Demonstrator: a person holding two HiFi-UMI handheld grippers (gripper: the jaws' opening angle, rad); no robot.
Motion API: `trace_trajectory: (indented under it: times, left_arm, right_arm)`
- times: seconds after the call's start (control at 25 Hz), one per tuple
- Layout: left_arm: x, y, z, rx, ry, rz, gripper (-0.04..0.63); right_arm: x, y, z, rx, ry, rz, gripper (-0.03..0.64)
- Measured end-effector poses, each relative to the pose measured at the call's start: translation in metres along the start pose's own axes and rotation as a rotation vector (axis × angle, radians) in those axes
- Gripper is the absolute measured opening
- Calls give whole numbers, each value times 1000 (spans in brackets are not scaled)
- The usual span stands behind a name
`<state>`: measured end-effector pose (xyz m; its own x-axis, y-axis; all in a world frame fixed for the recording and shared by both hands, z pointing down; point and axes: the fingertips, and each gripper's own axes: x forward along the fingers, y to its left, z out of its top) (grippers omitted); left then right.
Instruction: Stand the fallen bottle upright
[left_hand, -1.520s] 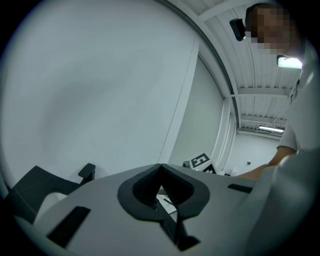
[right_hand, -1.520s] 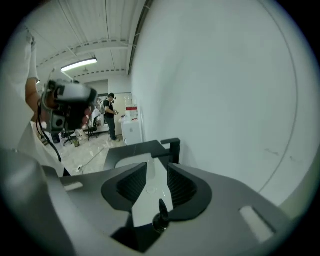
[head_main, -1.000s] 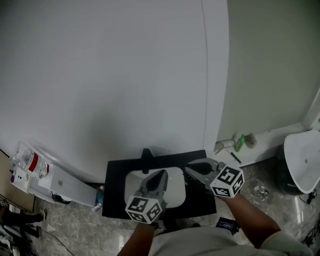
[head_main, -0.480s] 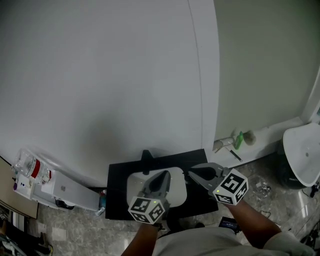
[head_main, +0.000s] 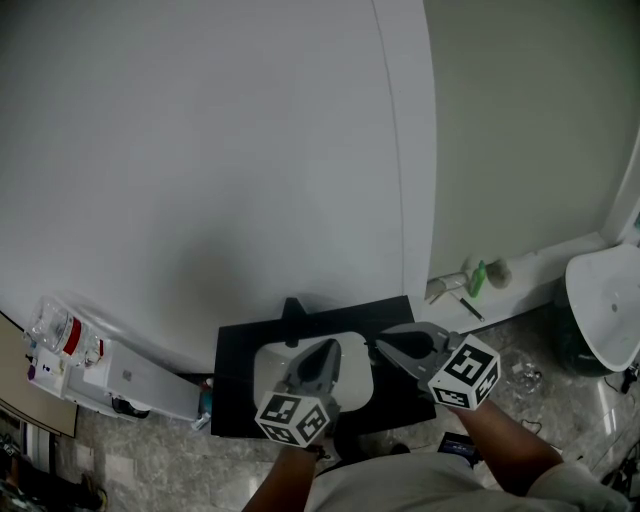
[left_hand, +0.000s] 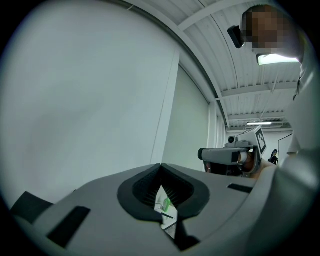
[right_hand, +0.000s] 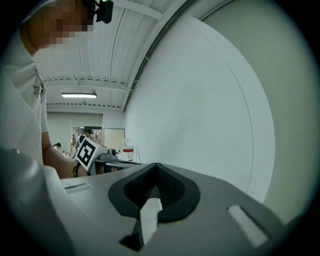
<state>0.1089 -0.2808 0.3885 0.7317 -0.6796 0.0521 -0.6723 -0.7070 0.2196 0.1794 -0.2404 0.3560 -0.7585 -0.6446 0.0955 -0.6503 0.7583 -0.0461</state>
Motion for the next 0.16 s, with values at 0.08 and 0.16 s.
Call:
trace_trajectory:
  times: [0.08,0.16]
  left_arm:
    - [0,-1,-1,2,0,0,8]
    - [-1,-2,-2,2,0,0,8]
  right_arm:
    - [-1,1,0,-2,-4,2,2]
    - [-2,1,-1,0,-5,3,2]
